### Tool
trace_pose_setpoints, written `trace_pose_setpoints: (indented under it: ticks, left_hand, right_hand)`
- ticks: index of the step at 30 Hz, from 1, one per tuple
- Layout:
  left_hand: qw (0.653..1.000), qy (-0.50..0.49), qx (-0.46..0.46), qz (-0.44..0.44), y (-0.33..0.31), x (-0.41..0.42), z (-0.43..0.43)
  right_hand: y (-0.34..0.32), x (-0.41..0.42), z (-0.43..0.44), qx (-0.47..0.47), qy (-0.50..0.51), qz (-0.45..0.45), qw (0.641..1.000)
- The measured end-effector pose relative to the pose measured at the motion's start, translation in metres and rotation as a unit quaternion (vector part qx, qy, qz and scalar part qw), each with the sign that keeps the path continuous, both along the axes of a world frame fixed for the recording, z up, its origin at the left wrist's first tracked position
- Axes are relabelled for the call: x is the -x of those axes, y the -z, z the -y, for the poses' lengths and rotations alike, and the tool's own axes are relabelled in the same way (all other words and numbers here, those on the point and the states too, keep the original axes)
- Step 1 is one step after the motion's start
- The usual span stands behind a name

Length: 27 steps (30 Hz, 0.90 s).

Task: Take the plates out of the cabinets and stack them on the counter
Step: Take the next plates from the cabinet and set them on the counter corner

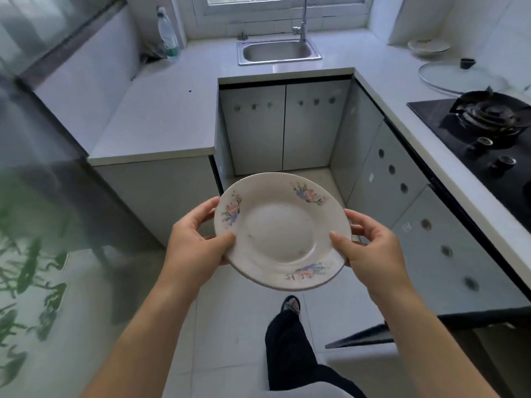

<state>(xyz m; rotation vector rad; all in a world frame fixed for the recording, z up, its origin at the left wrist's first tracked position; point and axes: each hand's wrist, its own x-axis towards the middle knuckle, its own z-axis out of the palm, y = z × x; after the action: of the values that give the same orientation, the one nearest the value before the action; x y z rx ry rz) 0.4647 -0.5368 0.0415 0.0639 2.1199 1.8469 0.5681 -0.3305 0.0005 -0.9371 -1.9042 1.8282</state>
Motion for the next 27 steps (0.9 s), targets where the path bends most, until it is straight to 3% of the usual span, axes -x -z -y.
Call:
trace_pose_setpoints:
  ticks: [14,27]
  left_hand:
    - [0.997,0.063,0.024,-0.049,-0.013,0.241,-0.196]
    - [0.99,0.14,0.014,-0.008,0.01,0.436,-0.361]
  right_hand:
    - [-0.002,0.227,-0.183,-0.025,0.061,0.014,0.998]
    - [-0.009,0.381,-0.321,-0.067,0.146,0.038,0.986]
